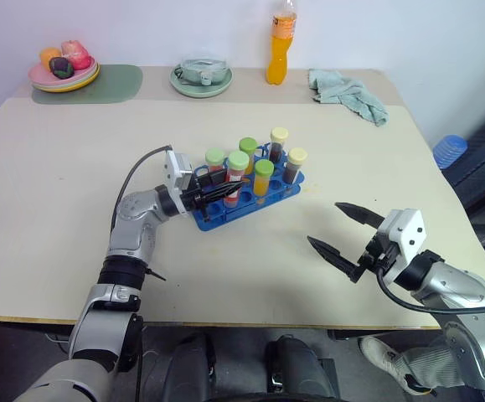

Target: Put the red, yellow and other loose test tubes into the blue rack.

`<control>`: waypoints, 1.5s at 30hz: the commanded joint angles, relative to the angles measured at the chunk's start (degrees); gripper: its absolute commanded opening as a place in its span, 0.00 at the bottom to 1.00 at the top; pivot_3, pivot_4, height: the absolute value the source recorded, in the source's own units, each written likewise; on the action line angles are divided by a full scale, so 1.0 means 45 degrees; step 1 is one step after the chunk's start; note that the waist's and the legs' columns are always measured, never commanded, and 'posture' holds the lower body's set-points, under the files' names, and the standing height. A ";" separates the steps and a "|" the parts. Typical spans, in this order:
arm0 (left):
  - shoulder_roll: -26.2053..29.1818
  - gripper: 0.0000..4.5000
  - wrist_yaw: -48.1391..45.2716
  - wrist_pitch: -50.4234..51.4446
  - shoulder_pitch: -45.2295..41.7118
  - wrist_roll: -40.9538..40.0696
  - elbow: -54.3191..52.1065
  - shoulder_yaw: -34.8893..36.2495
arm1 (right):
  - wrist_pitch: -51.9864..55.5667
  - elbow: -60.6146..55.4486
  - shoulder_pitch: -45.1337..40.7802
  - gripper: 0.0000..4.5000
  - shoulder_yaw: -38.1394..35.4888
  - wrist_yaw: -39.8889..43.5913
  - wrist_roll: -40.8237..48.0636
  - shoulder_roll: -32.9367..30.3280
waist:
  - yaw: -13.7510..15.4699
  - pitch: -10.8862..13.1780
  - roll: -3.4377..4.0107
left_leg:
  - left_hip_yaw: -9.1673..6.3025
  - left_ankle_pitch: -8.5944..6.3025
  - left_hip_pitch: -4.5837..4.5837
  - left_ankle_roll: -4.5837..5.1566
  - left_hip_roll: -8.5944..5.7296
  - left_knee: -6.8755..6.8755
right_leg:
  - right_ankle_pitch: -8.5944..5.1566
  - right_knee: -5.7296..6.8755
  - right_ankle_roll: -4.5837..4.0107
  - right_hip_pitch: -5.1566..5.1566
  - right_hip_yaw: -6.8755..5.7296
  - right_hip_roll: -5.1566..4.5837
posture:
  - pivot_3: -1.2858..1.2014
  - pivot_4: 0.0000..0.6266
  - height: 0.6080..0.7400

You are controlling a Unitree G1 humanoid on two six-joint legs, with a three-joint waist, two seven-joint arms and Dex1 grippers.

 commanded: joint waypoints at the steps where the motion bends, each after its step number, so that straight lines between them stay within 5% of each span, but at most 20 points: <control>1: 0.0109 0.17 -0.0181 0.0012 0.0420 0.0451 0.0542 -0.0324 | 0.0085 -0.0599 -0.0150 1.00 -0.0233 -0.0100 0.0139 -0.0149 | 0.0000 -0.0008 0.0002 | -0.0001 0.0000 0.0000 0.0000 0.0000 0.0000 | 0.0000 0.0000 0.0000 0.0000 0.0000 0.0000 | 0.52 0.24 1.00; 25: 0.0284 0.17 -0.0558 -0.0614 0.0242 0.0479 0.2152 -0.0257 | -0.0360 -0.0163 -0.0193 1.00 -0.0161 0.0119 -0.0128 0.0009 | -0.0079 -0.0089 0.0030 | 0.0000 -0.0050 0.0137 0.0084 0.0007 -0.0037 | -0.0002 -0.0011 -0.0003 0.0110 0.0021 0.0006 | 0.52 0.24 1.00; 32: 0.0270 0.93 0.0220 -0.0043 0.0576 0.0473 0.0097 -0.0194 | -0.0456 -0.0131 -0.0054 1.00 -0.0219 0.0190 -0.0129 0.0049 | -0.0036 -0.0087 0.0028 | -0.0002 -0.0050 0.0132 0.0084 0.0006 -0.0040 | -0.0002 -0.0020 -0.0003 0.0109 0.0022 0.0004 | 0.52 0.24 1.00; 45: 0.1368 0.93 0.1891 0.1314 0.2907 0.0343 -0.3406 0.0321 | -0.0606 0.0466 -0.0143 1.00 -0.0325 0.0735 -0.0103 -0.0167 | -0.0050 -0.0084 0.0026 | -0.0007 -0.0050 0.0123 0.0085 0.0008 -0.0060 | -0.0002 -0.0038 -0.0003 0.0095 0.0026 0.0004 | 0.52 0.24 1.00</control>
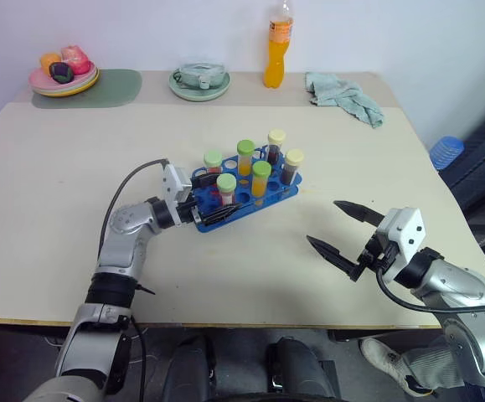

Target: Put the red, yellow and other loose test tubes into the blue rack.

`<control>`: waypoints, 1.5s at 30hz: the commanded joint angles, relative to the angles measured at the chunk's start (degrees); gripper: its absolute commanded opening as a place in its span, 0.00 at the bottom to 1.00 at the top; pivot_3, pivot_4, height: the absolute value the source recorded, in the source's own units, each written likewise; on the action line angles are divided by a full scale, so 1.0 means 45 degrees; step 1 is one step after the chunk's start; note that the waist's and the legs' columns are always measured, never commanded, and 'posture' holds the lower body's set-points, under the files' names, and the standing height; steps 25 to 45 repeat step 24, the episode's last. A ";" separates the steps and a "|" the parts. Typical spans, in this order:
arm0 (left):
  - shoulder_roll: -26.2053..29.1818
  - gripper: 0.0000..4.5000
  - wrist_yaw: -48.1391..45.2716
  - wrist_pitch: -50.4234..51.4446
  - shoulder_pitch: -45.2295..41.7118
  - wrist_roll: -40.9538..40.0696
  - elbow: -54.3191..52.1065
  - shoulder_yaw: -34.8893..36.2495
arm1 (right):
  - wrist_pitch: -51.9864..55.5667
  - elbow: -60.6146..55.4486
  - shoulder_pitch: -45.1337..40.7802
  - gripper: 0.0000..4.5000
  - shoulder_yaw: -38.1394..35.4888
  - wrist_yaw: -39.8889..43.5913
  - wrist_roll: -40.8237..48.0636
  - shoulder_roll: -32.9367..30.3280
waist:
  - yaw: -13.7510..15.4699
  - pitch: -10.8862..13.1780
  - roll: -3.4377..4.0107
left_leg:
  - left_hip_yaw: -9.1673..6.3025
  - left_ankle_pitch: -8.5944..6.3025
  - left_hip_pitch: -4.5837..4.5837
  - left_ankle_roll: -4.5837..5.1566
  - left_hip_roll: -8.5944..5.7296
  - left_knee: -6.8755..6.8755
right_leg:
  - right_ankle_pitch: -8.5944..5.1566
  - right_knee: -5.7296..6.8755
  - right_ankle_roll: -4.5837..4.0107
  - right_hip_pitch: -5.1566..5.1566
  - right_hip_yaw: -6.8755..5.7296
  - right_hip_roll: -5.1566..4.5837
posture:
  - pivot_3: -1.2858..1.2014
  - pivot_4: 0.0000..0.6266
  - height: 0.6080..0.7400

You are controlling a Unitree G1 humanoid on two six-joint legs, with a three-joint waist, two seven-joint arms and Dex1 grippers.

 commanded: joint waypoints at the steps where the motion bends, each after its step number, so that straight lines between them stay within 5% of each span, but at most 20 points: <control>1: 0.0468 0.93 -0.0068 0.0500 0.0553 -0.0493 -0.0853 0.0418 | -0.0357 0.0069 0.0029 1.00 -0.0407 0.0238 0.0080 -0.0209 | 0.0033 0.0001 0.0000 | 0.0001 0.0000 0.0000 0.0000 0.0000 -0.0001 | 0.0000 -0.0001 0.0000 -0.0001 0.0000 0.0000 | 0.52 0.24 1.00; 17: 0.3536 0.93 0.1790 0.1136 0.4979 -0.1256 -0.3305 0.4105 | -0.0801 0.2409 0.1053 1.00 -0.2876 0.1370 0.0406 -0.1012 | 0.0048 0.0000 0.0003 | 0.0009 -0.0003 0.0002 0.0002 -0.0008 -0.0088 | 0.0002 -0.0095 -0.0002 0.0004 -0.0002 -0.0019 | 0.52 0.24 1.00; 24: 0.3756 0.93 0.2014 0.2203 0.6143 -0.1823 -0.4620 0.4458 | -0.1628 0.4471 0.0070 1.00 -0.2776 0.2599 0.0359 -0.1413 | 0.0017 0.0000 0.0003 | 0.0016 -0.0001 0.0021 0.0000 -0.0007 -0.0112 | 0.0003 -0.0100 -0.0005 0.0010 -0.0001 -0.0016 | 0.52 0.24 1.00; 45: 0.3756 0.93 0.2014 0.2203 0.6143 -0.1823 -0.4620 0.4458 | -0.1628 0.4471 0.0070 1.00 -0.2776 0.2599 0.0359 -0.1413 | 0.0017 0.0000 0.0003 | 0.0016 -0.0001 0.0021 0.0000 -0.0007 -0.0112 | 0.0003 -0.0100 -0.0005 0.0010 -0.0001 -0.0016 | 0.52 0.24 1.00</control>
